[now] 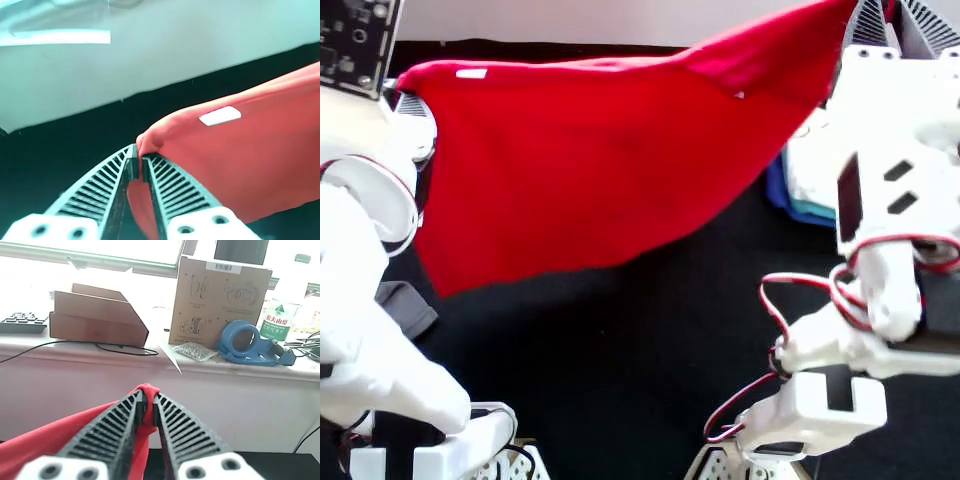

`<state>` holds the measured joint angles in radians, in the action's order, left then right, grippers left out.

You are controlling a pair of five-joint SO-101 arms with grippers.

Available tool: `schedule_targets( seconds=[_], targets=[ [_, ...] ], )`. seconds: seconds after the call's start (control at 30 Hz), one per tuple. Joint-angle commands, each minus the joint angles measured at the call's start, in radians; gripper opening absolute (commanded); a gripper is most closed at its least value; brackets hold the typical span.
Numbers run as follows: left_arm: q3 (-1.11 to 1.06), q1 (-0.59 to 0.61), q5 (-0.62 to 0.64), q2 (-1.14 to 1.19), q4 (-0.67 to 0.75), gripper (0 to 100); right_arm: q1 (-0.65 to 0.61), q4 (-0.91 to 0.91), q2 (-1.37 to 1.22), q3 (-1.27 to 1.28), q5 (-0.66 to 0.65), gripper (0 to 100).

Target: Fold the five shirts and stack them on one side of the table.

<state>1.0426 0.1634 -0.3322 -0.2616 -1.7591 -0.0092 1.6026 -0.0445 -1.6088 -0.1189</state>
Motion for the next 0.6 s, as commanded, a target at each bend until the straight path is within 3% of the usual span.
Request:
schedule_targets(
  seconds=[0.0, 0.2, 0.33, 0.57],
  targets=[
    [-0.077, 0.045, 0.006, -0.008, -0.005, 1, 0.013, -0.027, 0.065, -0.025, -0.009, 0.5],
    [-0.262, 0.125, 0.005, -0.008, -0.005, 1, 0.013, -0.025, 0.147, -0.025, -0.009, 0.5],
    [-0.265, 0.183, 0.005, -0.067, -0.003, 1, 0.013, -0.025, 0.197, -0.025, -0.009, 0.5],
    [-0.272, 0.185, 0.005, -0.269, -0.003, 1, 0.013, -0.019, 0.266, -0.025, -0.009, 0.5]
  ],
)
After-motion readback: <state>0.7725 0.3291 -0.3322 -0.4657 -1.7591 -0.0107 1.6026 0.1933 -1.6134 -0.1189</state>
